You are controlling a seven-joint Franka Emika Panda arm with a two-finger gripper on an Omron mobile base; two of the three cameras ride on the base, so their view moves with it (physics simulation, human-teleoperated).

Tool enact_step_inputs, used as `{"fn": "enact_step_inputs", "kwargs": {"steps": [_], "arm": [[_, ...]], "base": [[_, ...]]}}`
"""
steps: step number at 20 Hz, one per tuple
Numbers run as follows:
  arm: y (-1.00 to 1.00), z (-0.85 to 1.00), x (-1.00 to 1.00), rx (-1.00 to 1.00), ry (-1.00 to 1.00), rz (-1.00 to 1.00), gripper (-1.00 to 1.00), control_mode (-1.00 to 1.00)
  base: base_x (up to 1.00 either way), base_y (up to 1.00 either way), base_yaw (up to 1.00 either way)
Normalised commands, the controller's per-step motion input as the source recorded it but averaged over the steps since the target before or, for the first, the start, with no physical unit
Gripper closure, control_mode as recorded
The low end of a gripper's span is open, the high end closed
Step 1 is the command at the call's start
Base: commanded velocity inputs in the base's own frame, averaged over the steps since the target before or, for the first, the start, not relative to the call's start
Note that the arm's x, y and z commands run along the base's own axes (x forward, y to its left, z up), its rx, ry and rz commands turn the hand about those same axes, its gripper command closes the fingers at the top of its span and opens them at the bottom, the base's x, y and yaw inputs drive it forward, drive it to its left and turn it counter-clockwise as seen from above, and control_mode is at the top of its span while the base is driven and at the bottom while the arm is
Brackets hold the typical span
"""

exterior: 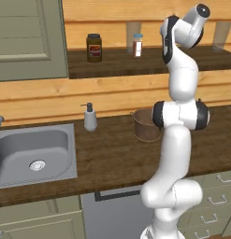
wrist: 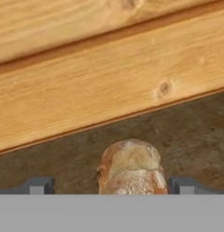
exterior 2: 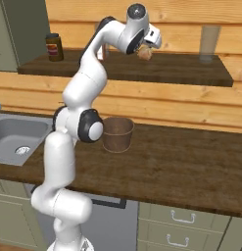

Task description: Open the cabinet, pick up the bread from the cabinet and place it in the basket. Then move the basket to the dining counter.

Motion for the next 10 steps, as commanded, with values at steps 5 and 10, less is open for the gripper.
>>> {"fn": "enact_step_inputs", "kwargs": {"steps": [5,10], "arm": [[0.0,-0.06,0.01,-0.03,0.15,0.04,-1.0,-1.0],[0.0,-0.21,0.28,-0.01,0.09,0.03,-1.0,-1.0]], "base": [[0.0,0.0,0.0],[0.0,0.0,0.0]]}}
